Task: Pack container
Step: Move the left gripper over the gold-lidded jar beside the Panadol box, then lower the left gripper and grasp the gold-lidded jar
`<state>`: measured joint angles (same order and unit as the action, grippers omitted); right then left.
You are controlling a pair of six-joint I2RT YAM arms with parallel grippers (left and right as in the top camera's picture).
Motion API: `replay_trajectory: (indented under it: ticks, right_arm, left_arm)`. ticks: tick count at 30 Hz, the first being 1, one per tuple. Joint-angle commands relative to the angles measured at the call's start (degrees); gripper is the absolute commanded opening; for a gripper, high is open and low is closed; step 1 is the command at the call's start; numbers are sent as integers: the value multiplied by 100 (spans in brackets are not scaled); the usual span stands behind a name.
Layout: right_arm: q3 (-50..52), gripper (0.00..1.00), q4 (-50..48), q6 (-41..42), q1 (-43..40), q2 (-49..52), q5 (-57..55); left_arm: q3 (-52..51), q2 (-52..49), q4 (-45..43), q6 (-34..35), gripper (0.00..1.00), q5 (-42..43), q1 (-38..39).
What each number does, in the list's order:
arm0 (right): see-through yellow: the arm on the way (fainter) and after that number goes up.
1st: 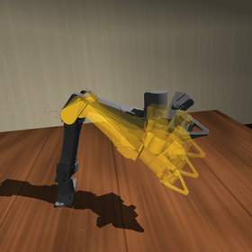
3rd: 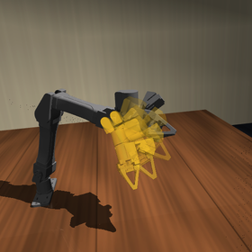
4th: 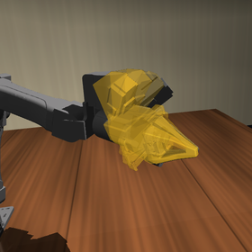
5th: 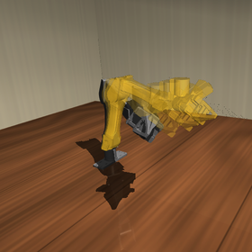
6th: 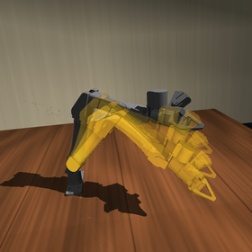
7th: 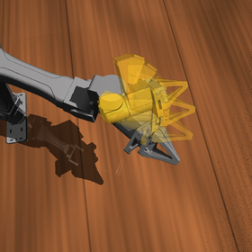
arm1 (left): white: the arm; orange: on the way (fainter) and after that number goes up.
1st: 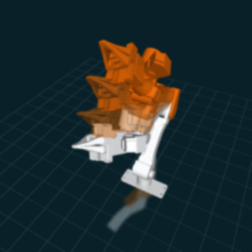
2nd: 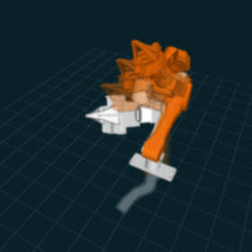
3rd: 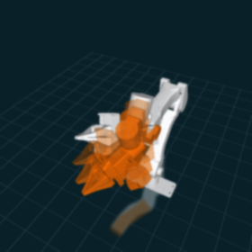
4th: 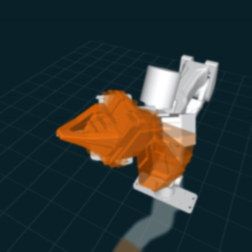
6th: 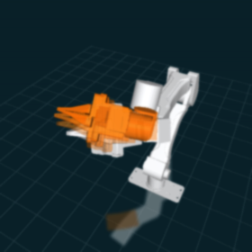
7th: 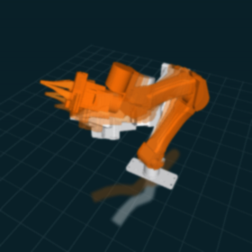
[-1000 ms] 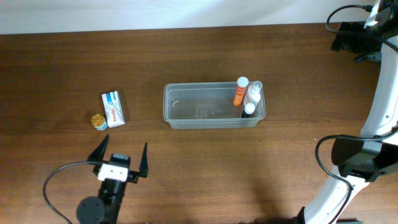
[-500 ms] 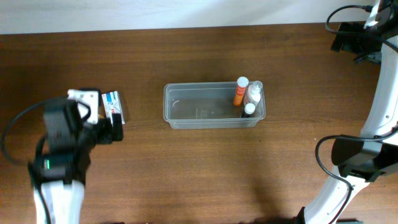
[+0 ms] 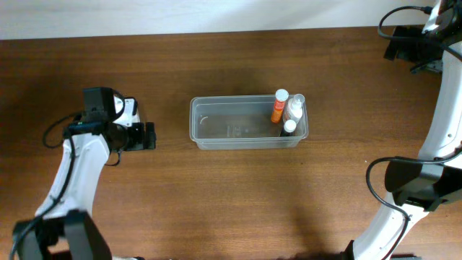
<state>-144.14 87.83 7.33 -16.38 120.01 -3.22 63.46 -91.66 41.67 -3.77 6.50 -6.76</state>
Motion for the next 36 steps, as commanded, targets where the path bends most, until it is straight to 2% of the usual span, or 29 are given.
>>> replay_trajectory:
  ticks: [1,10,26,35,36]
  right_arm:
    - [-101,98,-17,22,-15,-133,-48]
    - [-101,98,-17,20,-15,-136,-48]
    - [-101,98,-17,22,-15,-136,-48]
    - [-101,98,-17,22,-15,-136,-48]
    - [-101,98,-17,22,-15,-136,-48]
  left_arm:
    - [90,-315,-164,796,99,-592,-280]
    - [87,-538,-647,957,99,-610,-717]
    - [44,-1427,-1217,951,99,-1001,-728]
    - [44,-1613,-1410,953,89,-997,-728]
    - [44,-1613,-1416,953,85,-994,-728]
